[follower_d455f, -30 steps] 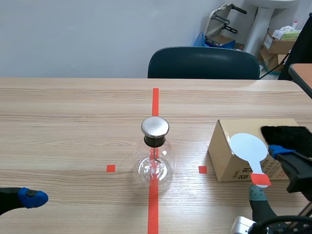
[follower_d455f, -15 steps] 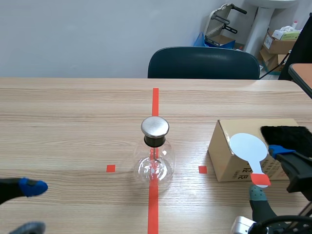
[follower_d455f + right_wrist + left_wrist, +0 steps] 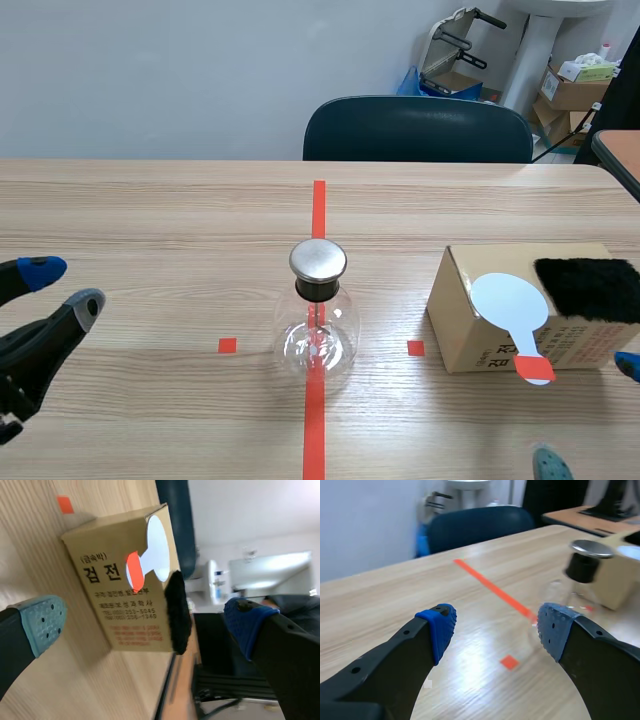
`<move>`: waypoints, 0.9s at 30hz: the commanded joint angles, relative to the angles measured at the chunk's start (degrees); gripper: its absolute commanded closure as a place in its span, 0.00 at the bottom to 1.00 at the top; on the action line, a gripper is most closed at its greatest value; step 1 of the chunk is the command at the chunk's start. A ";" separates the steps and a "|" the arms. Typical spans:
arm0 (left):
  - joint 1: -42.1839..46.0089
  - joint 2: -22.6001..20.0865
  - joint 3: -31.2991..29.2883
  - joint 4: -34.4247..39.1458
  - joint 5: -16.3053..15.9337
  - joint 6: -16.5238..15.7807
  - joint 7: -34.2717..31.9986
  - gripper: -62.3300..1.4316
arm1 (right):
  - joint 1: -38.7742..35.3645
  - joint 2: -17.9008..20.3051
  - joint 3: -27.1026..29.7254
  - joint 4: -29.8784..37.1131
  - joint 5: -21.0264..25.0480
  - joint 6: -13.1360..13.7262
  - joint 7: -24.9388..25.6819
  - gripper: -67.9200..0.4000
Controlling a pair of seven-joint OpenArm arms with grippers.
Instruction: Do the electroscope experiment
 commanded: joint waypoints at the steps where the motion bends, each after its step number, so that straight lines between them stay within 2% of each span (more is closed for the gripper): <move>1: 1.70 1.55 -2.56 1.07 0.09 0.66 -0.07 0.39 | -1.84 0.66 0.50 4.09 3.52 2.60 0.28 0.00; 5: 5.44 5.33 -9.75 2.67 1.57 2.78 1.36 0.39 | -3.98 4.00 1.33 12.61 17.66 15.87 -1.31 0.00; 8: 8.48 7.98 -13.77 4.72 4.68 5.11 1.60 0.39 | -2.75 6.86 2.32 18.58 28.06 24.85 -4.63 0.00; 10: 10.71 9.40 -15.72 6.10 6.80 6.60 1.57 0.39 | -1.29 8.11 2.51 22.16 34.34 29.16 -7.45 0.00; 12: 13.11 10.34 -17.25 7.45 8.46 7.93 1.55 0.39 | 0.28 10.38 1.92 25.35 41.07 32.20 -10.12 0.00; 14: 15.56 10.58 -18.32 8.59 8.92 8.85 1.51 0.39 | 1.99 12.76 0.55 27.96 47.56 33.64 -12.81 0.00; 16: 17.99 10.51 -19.34 9.49 8.92 9.03 1.31 0.39 | 3.85 14.88 -1.60 29.62 51.87 33.73 -14.86 0.00; 19: 21.16 10.51 -21.88 10.03 8.87 9.09 0.57 0.39 | 7.96 17.68 -6.36 30.62 53.68 33.75 -19.06 0.00; 23: 24.24 10.51 -25.83 10.56 8.20 9.03 0.48 0.39 | 13.84 19.30 -12.52 30.60 54.38 33.66 -25.22 0.00; 27: 26.18 10.51 -28.50 11.19 7.72 8.83 0.48 0.39 | 17.90 20.76 -16.41 30.60 58.34 33.64 -25.81 0.00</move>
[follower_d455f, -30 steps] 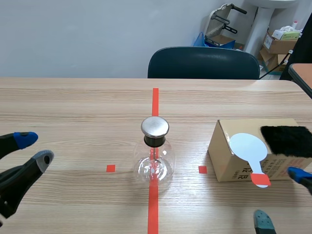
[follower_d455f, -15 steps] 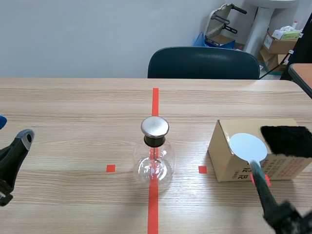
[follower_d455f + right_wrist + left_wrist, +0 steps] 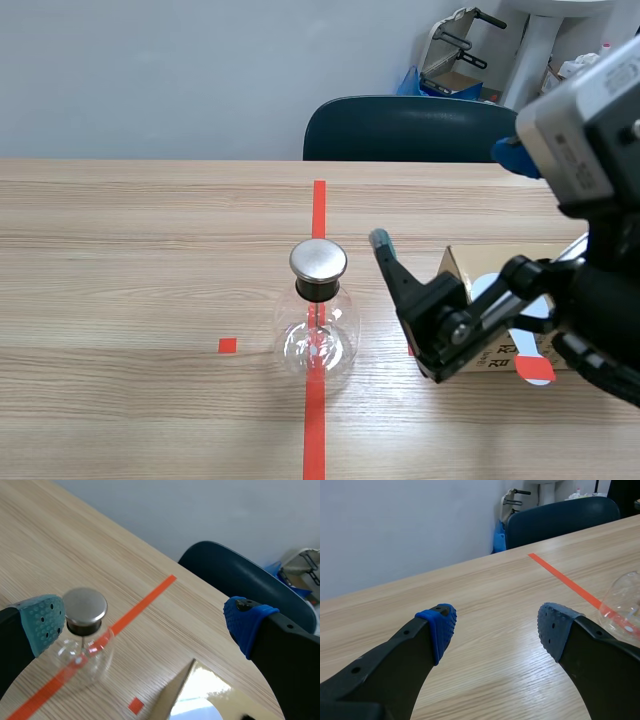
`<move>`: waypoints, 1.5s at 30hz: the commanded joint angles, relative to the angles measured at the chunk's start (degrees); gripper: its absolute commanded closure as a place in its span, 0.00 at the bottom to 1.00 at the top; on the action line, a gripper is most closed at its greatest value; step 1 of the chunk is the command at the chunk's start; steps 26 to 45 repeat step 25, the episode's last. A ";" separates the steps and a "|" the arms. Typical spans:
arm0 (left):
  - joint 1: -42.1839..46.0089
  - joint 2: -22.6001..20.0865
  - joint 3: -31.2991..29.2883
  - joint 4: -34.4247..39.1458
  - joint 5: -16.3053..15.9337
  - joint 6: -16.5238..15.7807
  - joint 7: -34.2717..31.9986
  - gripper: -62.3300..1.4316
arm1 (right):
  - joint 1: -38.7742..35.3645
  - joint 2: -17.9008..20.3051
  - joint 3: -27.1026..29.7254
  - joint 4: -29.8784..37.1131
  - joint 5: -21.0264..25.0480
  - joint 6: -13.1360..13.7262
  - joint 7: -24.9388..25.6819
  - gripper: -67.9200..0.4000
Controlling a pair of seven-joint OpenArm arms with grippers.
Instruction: Do the electroscope experiment
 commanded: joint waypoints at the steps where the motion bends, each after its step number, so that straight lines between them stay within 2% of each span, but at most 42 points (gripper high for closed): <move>1: 0.13 -0.17 -0.35 1.53 -0.20 -0.17 -0.98 0.39 | 1.11 1.14 -0.24 -0.09 1.49 -0.28 0.72 0.00; 8: 0.11 -0.17 -0.63 1.53 -0.11 -0.15 -0.52 0.39 | 4.02 1.55 -2.78 -0.09 4.02 -0.28 -1.99 0.00; 13: 0.11 -0.17 -0.63 1.51 -0.11 -0.15 -0.42 0.39 | 4.46 1.55 -2.71 -0.09 4.02 -0.28 -2.16 0.00; 19: 0.11 -0.17 -0.63 1.51 -0.09 -0.13 -0.42 0.39 | 4.44 1.22 -2.71 -0.09 4.00 -0.26 -5.95 0.00; 45: 0.11 -0.17 -0.63 1.51 -0.09 -0.09 -0.39 0.39 | 4.44 1.25 -2.71 -0.09 4.00 -0.26 -6.01 0.00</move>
